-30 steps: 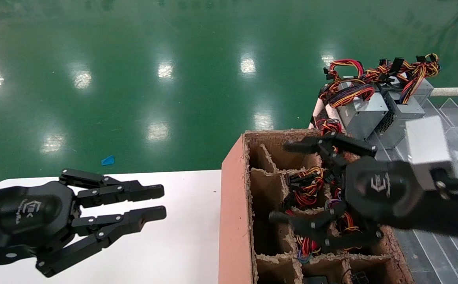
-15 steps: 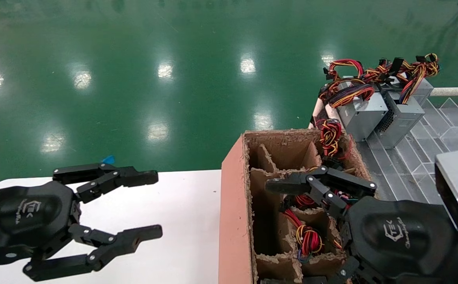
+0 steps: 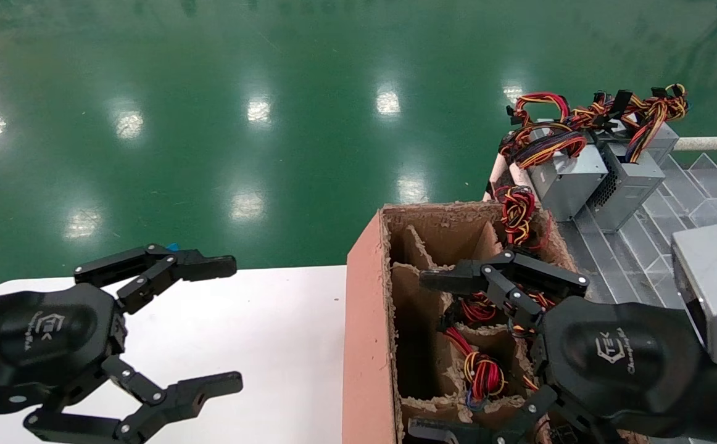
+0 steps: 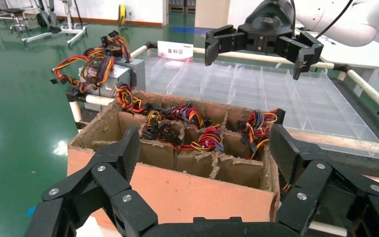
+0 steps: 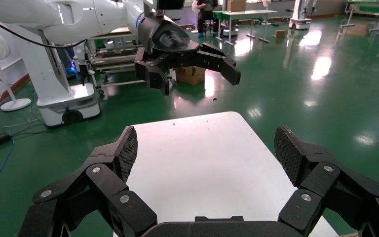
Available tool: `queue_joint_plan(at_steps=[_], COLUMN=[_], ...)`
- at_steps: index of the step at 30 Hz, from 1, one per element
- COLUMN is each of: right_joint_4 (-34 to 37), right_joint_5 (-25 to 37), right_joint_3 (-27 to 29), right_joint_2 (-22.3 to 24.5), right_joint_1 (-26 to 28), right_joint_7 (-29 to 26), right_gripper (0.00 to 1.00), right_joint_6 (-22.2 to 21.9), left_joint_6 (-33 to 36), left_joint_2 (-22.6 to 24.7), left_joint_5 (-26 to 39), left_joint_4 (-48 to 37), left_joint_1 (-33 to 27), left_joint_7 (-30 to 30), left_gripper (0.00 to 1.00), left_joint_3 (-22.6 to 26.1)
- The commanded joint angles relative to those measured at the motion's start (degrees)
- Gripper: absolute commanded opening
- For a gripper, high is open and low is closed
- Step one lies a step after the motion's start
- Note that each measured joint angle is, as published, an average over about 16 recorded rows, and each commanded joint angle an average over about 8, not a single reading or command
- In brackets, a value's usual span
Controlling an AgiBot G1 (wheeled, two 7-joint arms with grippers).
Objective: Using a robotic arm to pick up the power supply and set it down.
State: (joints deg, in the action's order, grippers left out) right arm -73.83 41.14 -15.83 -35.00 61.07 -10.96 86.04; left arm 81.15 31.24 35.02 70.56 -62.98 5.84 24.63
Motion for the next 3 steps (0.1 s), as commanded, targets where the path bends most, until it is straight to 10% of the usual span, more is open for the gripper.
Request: queue_joint_plan(at_steps=[1,3], right_joint_4=[0.08,0.11], right_joint_5=[0.23,0.28], right_joint_3=[-0.06,-0.07], right_joint_2=[-0.01,-0.01], right_joint_1=[0.14,0.17], right_joint_7=[0.08,0.09], right_gripper=[1.0,1.0], right_joint_6=[-0.11,-0.13], left_joint_6=[0.0,0.0], left_joint_2=[0.0,0.0], left_joint_5=[0.0,0.0], left_joint_4=[0.0,0.0], left_joint_1=[0.0,0.0], left_joint_7=[0.0,0.0], left_gripper=[1.0,1.0], left_joint_3=[0.0,0.0])
